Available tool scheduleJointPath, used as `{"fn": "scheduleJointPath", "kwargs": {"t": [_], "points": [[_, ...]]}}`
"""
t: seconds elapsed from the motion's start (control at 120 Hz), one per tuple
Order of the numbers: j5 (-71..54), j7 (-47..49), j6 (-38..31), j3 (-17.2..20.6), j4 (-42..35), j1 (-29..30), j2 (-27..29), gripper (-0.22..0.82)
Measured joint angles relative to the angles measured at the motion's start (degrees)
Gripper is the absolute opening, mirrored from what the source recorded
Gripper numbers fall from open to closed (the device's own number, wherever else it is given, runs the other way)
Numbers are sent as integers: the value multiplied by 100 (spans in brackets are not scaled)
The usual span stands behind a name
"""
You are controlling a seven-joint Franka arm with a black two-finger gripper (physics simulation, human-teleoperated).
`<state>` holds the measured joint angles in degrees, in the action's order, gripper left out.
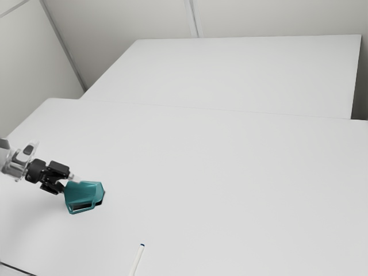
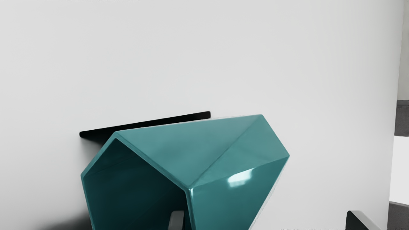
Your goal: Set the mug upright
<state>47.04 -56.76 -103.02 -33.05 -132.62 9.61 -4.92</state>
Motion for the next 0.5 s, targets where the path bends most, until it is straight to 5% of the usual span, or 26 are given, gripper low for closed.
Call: {"fn": "scheduleJointPath", "kwargs": {"t": [0.2, 0.5], "points": [[53, -297, 118, 15, 14, 9, 22, 5], [50, -603, 235, 114, 4, -104, 250, -14]]}}
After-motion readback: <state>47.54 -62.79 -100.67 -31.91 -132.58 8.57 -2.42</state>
